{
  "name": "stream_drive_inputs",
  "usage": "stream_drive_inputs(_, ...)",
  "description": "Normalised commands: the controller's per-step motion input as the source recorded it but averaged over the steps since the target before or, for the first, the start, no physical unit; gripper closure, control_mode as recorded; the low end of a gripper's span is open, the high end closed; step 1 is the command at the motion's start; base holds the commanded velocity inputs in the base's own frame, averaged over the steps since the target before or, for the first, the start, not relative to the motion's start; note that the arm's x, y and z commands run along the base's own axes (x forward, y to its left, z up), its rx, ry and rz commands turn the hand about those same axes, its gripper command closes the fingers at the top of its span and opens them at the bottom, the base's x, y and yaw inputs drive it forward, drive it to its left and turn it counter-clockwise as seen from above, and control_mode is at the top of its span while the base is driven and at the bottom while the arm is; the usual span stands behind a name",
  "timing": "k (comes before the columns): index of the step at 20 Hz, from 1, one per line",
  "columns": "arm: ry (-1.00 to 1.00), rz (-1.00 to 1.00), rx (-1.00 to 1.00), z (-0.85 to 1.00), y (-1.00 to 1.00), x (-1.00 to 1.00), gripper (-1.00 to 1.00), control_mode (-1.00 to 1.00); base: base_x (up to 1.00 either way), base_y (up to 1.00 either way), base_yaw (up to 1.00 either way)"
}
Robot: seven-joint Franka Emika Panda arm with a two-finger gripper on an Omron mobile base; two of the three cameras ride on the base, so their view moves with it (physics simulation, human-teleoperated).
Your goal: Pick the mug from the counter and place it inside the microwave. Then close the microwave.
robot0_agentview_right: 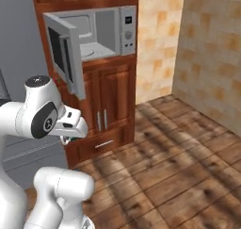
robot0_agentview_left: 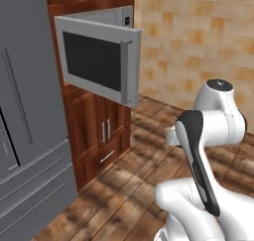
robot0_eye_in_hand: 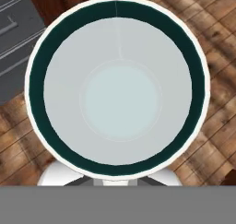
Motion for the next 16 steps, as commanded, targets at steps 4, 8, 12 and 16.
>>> stream_drive_inputs(4,0.0,0.0,0.0,0.0,0.0,0.0,1.0,1.0,0.51,-1.0,-0.04)
stream_drive_inputs(8,0.0,0.0,0.0,0.0,0.0,0.0,1.0,1.0,0.75,-0.99,0.06)
stream_drive_inputs(12,0.0,0.0,0.0,0.0,0.0,0.0,1.0,1.0,0.92,-0.77,0.27)
stream_drive_inputs(16,0.0,0.0,0.0,0.0,0.0,0.0,1.0,1.0,0.81,-0.48,0.44)
